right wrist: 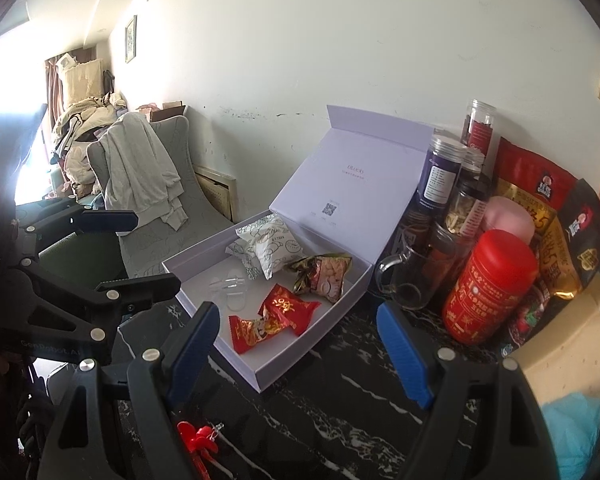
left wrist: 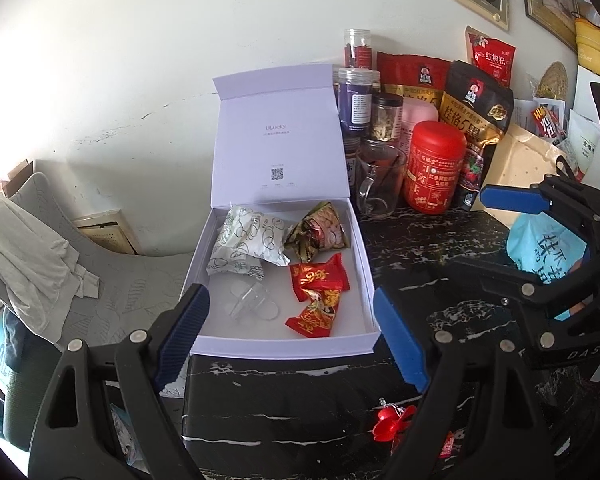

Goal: Organize objects
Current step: 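Withdraw both grippers and move the right gripper toward the red pinwheel and red packet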

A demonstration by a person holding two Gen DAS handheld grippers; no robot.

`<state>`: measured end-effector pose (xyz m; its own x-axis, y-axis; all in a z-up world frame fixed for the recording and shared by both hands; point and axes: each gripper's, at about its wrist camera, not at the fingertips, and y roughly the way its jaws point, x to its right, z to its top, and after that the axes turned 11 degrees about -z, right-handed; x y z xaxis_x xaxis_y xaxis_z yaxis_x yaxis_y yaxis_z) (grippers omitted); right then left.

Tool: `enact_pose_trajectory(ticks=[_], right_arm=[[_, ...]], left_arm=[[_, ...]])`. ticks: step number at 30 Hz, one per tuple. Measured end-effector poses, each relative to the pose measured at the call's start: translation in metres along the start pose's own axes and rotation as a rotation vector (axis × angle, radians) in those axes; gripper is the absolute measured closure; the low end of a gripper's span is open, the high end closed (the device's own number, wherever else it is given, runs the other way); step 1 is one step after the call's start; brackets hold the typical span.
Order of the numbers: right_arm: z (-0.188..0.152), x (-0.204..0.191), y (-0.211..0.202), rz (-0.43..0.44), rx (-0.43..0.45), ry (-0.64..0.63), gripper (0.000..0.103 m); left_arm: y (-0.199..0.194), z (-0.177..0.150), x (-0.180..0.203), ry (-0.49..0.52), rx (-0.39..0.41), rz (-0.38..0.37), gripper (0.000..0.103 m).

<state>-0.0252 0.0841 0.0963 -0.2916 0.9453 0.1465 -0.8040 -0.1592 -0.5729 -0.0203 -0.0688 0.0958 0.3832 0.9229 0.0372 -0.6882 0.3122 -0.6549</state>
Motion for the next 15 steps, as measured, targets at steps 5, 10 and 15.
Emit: enact_pose_trajectory(ticks=[5, 10, 15], right_arm=[[-0.011, 0.002, -0.003, 0.001, -0.015, 0.010, 0.021], [-0.027, 0.004, -0.004, 0.008, -0.048, 0.035, 0.021], [-0.044, 0.003, -0.003, 0.011, -0.083, 0.048, 0.021]], left_arm=[[0.001, -0.006, 0.010, 0.020, -0.010, -0.006, 0.019], [0.004, -0.015, 0.017, 0.031, -0.030, -0.023, 0.019], [0.013, -0.029, 0.024, 0.035, -0.070, -0.065, 0.019]])
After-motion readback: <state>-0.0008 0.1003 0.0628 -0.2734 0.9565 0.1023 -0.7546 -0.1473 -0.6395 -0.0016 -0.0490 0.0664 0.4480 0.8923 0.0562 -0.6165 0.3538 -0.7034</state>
